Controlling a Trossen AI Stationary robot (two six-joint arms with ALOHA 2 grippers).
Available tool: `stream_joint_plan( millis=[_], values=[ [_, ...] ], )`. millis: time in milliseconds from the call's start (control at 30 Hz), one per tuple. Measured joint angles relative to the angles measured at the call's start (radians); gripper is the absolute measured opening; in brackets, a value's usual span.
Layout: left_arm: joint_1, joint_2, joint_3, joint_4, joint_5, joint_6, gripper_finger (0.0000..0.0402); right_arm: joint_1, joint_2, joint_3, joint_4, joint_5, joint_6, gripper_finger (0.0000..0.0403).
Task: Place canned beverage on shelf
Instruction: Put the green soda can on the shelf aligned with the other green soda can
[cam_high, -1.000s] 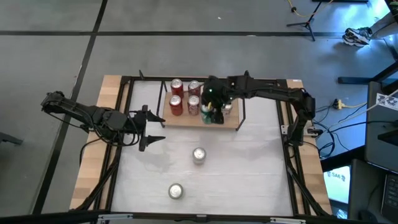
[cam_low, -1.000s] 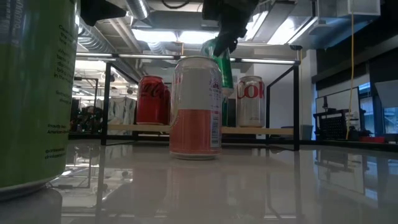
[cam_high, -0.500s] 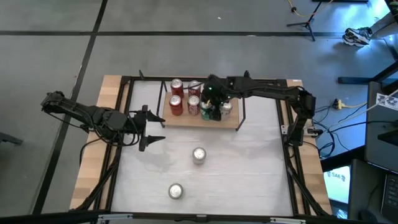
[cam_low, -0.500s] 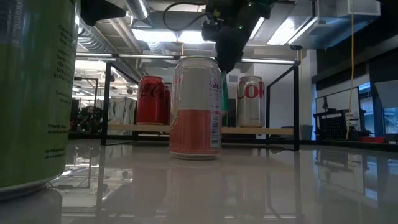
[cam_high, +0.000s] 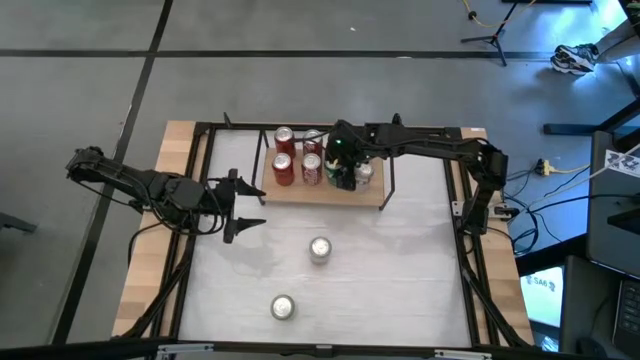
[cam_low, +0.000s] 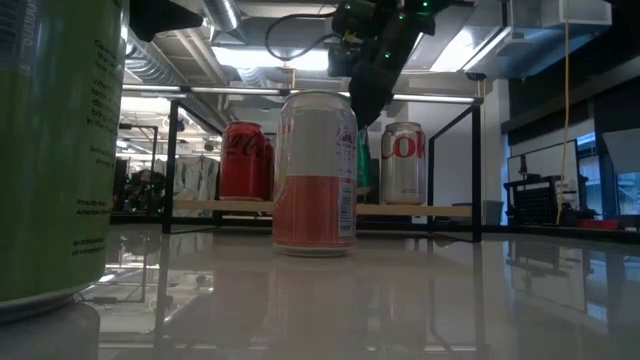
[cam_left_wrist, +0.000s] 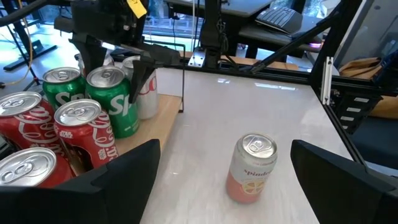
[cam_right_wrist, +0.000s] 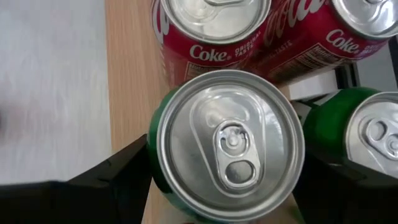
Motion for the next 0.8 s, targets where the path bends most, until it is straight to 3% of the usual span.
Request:
stream_joint_plan(
  millis=[567, 800],
  values=[
    [0.0, 0.0, 0.0, 0.0, 0.0, 0.0, 0.0351, 0.002, 0.007, -0.063, 0.046, 0.008, 0.012, 0.0304],
    [0.0, 0.0, 0.0, 0.0, 0.0, 0.0, 0.0351, 0.002, 0.007, -0.064, 0.037, 0.005, 0.012, 0.0324]
  ],
)
